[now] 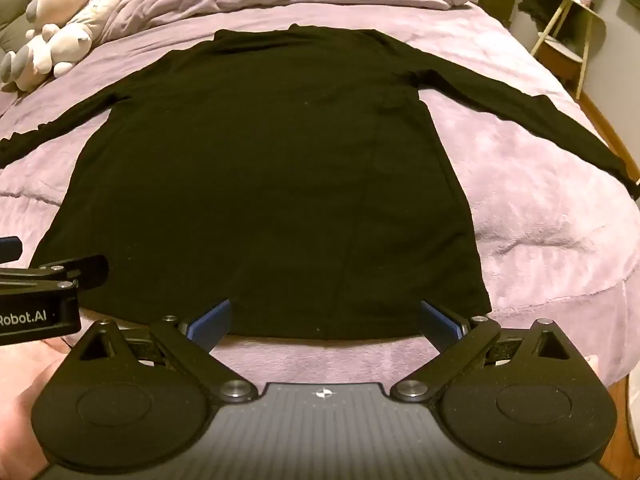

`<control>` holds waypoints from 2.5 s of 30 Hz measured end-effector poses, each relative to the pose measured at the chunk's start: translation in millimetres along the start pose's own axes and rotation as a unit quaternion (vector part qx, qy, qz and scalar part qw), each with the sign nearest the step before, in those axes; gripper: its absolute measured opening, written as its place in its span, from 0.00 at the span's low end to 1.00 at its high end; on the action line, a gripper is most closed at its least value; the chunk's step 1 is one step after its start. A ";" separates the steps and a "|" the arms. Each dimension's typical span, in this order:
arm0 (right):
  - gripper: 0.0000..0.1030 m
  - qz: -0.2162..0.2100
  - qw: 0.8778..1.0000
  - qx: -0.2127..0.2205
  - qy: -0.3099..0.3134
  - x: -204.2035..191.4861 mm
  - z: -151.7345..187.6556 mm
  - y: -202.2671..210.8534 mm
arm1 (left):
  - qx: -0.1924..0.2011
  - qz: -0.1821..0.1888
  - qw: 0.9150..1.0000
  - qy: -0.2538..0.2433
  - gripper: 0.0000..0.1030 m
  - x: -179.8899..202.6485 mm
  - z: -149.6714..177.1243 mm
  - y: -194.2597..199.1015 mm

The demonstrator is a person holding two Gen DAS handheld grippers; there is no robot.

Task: Fold small clothes

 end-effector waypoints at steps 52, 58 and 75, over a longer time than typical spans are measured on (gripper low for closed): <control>0.96 0.002 1.000 -0.001 0.002 -1.9 0.6 0.9 | -0.018 0.000 1.000 0.008 1.00 -1.0 4.6 -5.8; 0.96 0.002 1.000 -0.001 0.000 -1.8 1.6 0.9 | -0.018 0.000 1.000 0.008 1.00 -1.3 4.9 -6.2; 0.96 0.001 1.000 0.000 -0.001 -1.6 2.8 -0.2 | -0.023 -0.001 1.000 0.008 1.00 -3.5 8.8 -7.7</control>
Point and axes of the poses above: each gripper's, at about its wrist camera, not at the fingertips, and y roughly against the way its jaws point, x to its right, z to its underside, the point moved 5 cm from there along -y, roughly the way its jaws point, and after that the axes turned 14 degrees about y, right-handed, at the moved point
